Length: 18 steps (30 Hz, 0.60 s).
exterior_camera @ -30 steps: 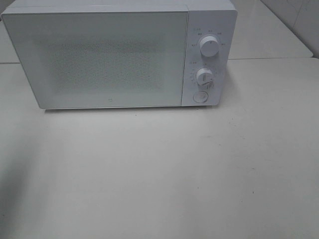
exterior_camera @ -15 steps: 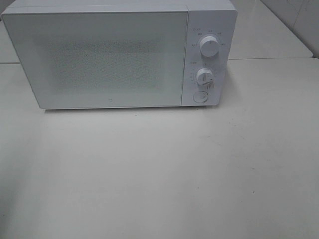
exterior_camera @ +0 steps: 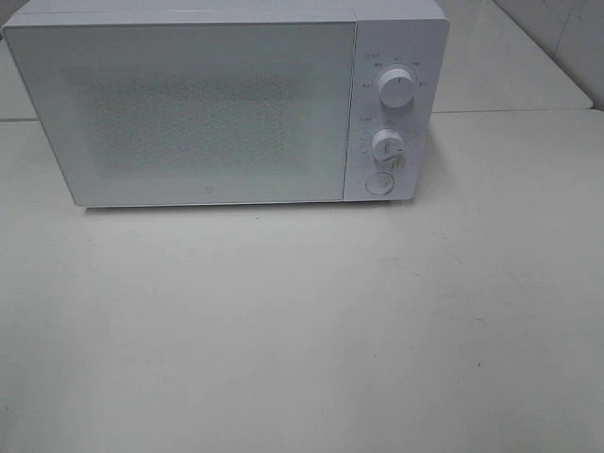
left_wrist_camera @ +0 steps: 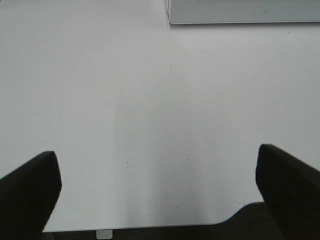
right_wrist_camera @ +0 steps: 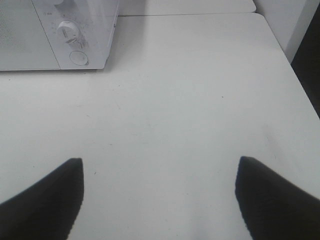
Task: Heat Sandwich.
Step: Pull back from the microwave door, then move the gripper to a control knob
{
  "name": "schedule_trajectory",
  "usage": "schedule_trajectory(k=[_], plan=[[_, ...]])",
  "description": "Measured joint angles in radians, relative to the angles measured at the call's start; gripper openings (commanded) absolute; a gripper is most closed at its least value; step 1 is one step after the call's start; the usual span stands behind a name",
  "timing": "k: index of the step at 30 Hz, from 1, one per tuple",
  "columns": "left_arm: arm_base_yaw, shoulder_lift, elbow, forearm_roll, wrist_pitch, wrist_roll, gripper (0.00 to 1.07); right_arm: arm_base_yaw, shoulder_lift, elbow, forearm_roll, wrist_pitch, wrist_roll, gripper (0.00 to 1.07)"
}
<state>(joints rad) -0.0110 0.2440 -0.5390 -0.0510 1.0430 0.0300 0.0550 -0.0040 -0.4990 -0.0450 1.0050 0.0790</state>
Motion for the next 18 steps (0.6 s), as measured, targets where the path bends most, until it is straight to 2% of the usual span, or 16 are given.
schedule_trajectory(k=[10,18], plan=[[0.000,-0.222,0.023,0.001,0.035,0.000,0.98,0.000,0.000,0.000,-0.001,0.000,0.000,0.76],[0.000,-0.248,0.023,0.001,0.036,-0.001,0.98,0.000,0.000,0.000,-0.001,0.000,0.000,0.76]])
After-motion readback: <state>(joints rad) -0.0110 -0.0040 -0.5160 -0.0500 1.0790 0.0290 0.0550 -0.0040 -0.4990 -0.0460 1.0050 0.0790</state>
